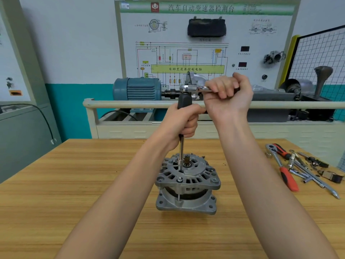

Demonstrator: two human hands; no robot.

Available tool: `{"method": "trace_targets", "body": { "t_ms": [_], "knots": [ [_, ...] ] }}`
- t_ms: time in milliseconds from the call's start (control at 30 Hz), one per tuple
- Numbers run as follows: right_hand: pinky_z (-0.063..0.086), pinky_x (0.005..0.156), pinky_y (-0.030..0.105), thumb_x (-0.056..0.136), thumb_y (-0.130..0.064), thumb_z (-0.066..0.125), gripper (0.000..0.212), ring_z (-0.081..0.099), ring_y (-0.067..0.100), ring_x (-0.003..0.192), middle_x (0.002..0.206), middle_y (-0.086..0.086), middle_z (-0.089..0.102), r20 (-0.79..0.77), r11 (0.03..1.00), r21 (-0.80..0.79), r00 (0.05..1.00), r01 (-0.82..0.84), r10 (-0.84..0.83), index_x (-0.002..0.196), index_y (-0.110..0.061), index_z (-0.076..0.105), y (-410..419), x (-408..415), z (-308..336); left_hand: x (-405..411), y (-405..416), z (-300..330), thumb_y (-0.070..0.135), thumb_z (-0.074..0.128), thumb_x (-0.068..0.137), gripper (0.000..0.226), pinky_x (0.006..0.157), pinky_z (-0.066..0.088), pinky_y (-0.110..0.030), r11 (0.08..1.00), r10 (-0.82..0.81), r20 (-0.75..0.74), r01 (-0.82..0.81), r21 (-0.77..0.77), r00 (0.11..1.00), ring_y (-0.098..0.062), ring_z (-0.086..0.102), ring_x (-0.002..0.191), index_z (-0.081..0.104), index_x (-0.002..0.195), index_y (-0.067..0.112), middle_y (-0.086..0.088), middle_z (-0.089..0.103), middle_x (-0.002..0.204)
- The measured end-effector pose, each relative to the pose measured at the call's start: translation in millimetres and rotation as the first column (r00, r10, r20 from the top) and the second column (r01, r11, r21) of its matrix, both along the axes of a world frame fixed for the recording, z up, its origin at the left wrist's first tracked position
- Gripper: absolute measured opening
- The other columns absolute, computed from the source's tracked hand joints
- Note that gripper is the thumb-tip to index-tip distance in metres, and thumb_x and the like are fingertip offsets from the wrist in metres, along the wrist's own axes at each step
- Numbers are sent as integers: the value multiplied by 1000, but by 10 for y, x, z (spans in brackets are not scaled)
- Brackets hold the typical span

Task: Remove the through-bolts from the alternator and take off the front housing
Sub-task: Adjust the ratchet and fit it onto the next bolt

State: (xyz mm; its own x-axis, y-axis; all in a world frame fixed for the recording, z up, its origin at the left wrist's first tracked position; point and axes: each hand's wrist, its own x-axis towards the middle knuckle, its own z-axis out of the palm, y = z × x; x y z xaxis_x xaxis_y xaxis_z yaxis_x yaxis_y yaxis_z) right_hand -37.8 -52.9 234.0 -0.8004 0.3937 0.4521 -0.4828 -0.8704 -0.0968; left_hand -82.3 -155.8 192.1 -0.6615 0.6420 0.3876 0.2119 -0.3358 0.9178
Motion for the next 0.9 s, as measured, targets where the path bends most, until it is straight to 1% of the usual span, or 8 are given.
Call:
{"method": "trace_targets", "body": {
  "t_ms": [67, 133, 200, 267, 400, 500, 633, 900],
  "knots": [
    [47, 61, 27, 81, -18, 54, 22, 44, 14, 47, 53, 0, 41, 4, 983, 182, 1000, 11, -12, 61, -12, 45, -14, 42, -98, -30, -61, -28, 6, 52, 91, 49, 35, 16, -17, 999, 41, 31, -42, 30, 999, -9, 17, 31, 29, 50, 20, 6, 23, 38],
    [49, 89, 34, 85, -15, 59, 9, 60, 18, 72, 74, 4, 56, 90, 856, 509, 984, 89, -155, 78, -10, 56, -13, 59, -325, -91, -160, -87, 8, 52, 92, 47, 35, 15, -18, 993, 106, 74, -110, 47, 992, -8, 17, 31, 31, 52, 19, 7, 24, 38],
    [50, 95, 35, 88, -13, 63, 11, 66, 18, 87, 90, 3, 66, 147, 457, 880, 845, 125, -514, 98, -10, 63, 3, 64, -647, -160, -265, -170, 9, 52, 93, 45, 33, 16, -17, 988, 131, 159, -141, 54, 978, -7, 17, 31, 31, 54, 19, 8, 24, 38],
    [53, 86, 27, 84, -20, 71, 20, 67, 11, 88, 94, -2, 69, 28, 28, 1000, 738, -13, -674, 103, -18, 66, 12, 104, -972, -219, -356, -280, 11, 51, 93, 46, 32, 18, -17, 988, 121, 266, -142, 63, 956, -6, 17, 30, 32, 53, 20, 8, 23, 37],
    [50, 66, 20, 78, -32, 76, 9, 60, 6, 72, 78, -7, 67, -97, -404, 893, 790, -200, -605, 84, -30, 69, -46, 201, -1328, -265, -445, -569, 11, 51, 93, 47, 31, 19, -17, 988, 134, 371, -151, 16, 919, -6, 19, 30, 34, 51, 21, 9, 25, 37],
    [50, 70, 29, 75, -32, 79, 11, 60, 16, 76, 79, -6, 63, -195, -509, 840, 772, -187, -605, 85, -28, 74, -72, 211, -1361, -262, -433, -755, 11, 50, 93, 50, 29, 18, -15, 992, 98, 464, -121, 20, 880, -5, 19, 28, 35, 47, 21, 9, 24, 35],
    [47, 72, 25, 77, -30, 77, 11, 55, 11, 79, 83, -10, 59, -280, -590, 793, 768, -153, -576, 87, -25, 76, -105, 193, -1355, -271, -449, -832, 11, 49, 93, 53, 28, 19, -15, 994, 60, 510, -98, 49, 858, -4, 19, 26, 36, 43, 22, 9, 24, 34],
    [42, 84, 22, 83, -15, 72, 6, 56, 5, 82, 84, -12, 64, -487, -674, 739, 711, 24, -508, 86, -14, 77, -137, 186, -1440, -244, -438, -851, 11, 51, 93, 45, 31, 16, -17, 991, 131, 429, -122, -49, 894, -6, 18, 29, 33, 53, 19, 8, 24, 36]
  ]
}}
